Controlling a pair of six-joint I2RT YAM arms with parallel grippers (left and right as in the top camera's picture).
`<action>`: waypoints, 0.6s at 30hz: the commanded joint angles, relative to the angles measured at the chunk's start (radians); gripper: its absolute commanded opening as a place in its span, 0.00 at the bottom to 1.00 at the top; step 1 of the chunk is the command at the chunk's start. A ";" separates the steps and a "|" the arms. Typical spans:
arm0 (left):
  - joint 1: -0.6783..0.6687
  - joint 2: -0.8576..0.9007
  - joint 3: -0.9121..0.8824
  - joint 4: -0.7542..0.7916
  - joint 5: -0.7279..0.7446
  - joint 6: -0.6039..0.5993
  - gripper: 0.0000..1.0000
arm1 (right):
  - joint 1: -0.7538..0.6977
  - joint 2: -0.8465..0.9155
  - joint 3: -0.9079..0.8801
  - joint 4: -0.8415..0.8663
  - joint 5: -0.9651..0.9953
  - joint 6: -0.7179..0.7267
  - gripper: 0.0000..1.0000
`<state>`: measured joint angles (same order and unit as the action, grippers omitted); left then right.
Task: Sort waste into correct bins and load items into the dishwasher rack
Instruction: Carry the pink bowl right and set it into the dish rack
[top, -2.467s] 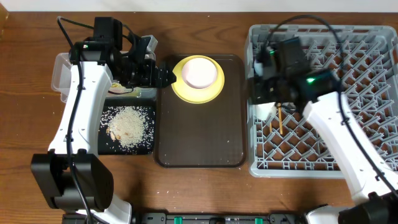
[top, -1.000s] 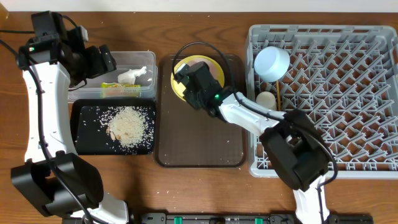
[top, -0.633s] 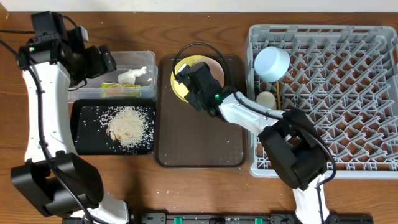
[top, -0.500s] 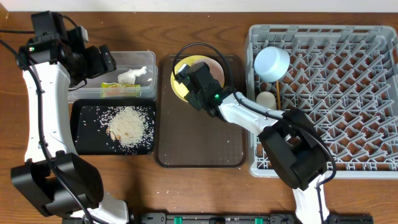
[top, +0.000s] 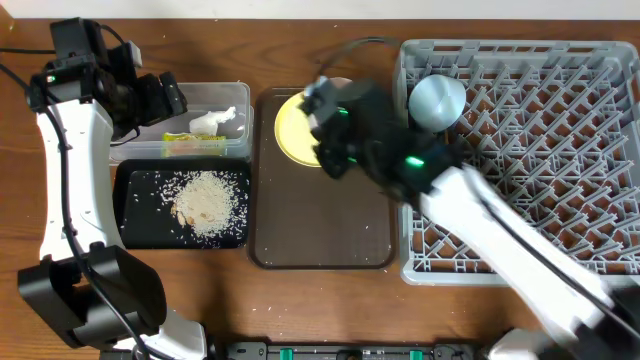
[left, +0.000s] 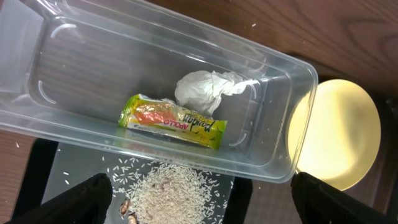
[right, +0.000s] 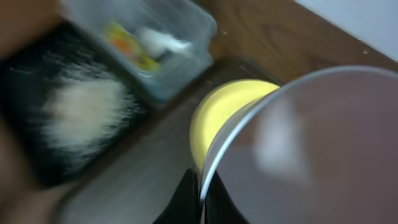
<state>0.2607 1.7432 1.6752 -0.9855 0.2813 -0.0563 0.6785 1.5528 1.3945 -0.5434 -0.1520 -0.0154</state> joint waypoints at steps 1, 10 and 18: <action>0.003 0.001 0.015 -0.001 -0.006 -0.009 0.95 | -0.057 -0.163 0.005 -0.121 -0.145 0.083 0.01; 0.003 0.001 0.016 -0.001 -0.006 -0.009 0.95 | -0.420 -0.411 0.004 -0.490 -0.499 0.051 0.01; 0.003 0.001 0.016 -0.001 -0.006 -0.009 0.95 | -0.686 -0.342 -0.047 -0.726 -0.940 -0.182 0.01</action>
<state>0.2607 1.7432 1.6752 -0.9848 0.2813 -0.0563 0.0490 1.1786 1.3834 -1.2392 -0.8650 -0.0761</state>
